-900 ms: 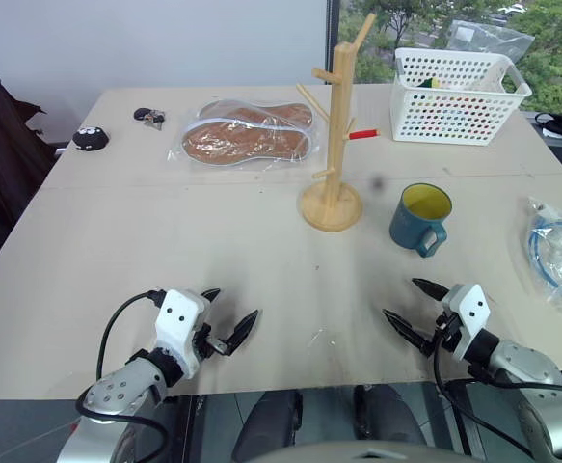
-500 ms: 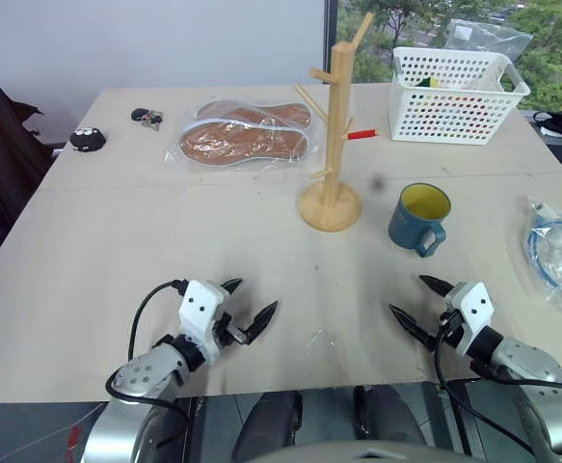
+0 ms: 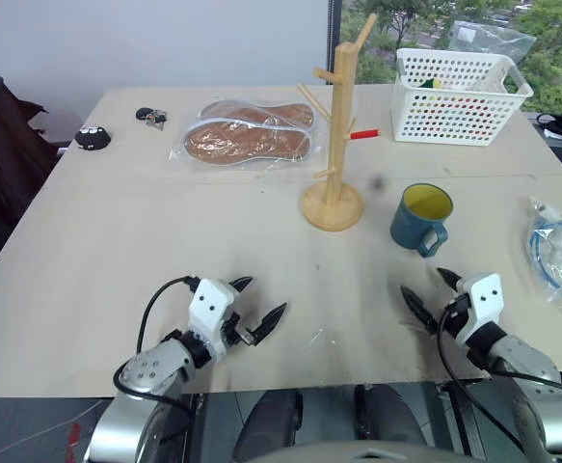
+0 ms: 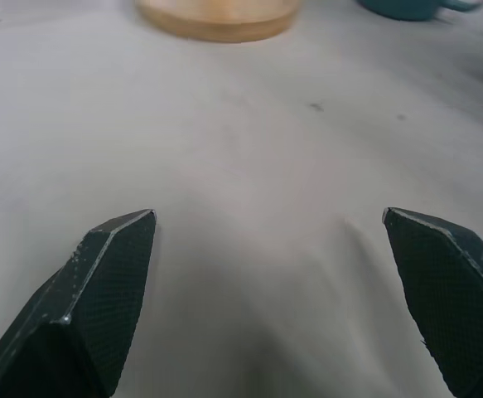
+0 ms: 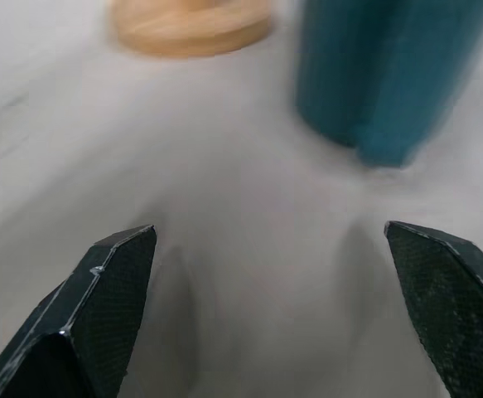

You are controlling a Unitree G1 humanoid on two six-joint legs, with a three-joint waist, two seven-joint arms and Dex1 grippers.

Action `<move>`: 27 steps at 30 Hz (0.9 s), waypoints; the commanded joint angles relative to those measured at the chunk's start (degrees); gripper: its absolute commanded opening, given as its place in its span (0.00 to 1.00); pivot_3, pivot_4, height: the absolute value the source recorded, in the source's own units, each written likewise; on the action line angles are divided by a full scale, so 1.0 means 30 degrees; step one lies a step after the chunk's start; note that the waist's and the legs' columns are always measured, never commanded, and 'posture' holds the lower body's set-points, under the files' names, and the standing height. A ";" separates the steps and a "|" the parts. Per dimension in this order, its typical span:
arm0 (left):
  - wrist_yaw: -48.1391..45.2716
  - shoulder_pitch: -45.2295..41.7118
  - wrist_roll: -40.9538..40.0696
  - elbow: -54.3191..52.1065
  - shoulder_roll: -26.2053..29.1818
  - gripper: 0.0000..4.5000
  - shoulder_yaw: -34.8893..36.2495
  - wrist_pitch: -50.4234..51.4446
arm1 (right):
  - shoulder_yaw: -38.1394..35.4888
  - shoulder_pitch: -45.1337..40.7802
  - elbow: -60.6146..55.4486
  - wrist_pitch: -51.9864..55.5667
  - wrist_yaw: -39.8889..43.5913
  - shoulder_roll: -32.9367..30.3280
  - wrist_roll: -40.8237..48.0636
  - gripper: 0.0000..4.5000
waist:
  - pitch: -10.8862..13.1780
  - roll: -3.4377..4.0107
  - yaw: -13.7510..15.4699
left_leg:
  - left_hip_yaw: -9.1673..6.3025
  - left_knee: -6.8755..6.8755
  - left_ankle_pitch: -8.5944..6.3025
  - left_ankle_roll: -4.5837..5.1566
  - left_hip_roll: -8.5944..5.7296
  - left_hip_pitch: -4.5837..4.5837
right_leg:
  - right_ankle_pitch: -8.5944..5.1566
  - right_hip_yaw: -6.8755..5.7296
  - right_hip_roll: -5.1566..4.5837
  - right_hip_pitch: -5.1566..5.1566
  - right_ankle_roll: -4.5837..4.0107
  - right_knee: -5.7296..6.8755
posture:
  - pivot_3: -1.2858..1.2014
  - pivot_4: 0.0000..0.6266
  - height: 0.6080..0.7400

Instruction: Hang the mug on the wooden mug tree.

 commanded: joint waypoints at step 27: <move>-0.3008 -0.6460 -0.2706 -0.2030 0.1823 1.00 -0.1633 0.3150 | -0.0950 -0.3434 0.0705 0.0618 -0.5177 0.2907 -0.1544 0.94 | 0.0020 0.0039 -0.0169 | 0.0007 -0.0035 0.0040 -0.0065 -0.0017 -0.0009 | 0.0042 0.0013 0.0017 -0.0033 0.0069 0.0007 | 0.52 0.24 1.00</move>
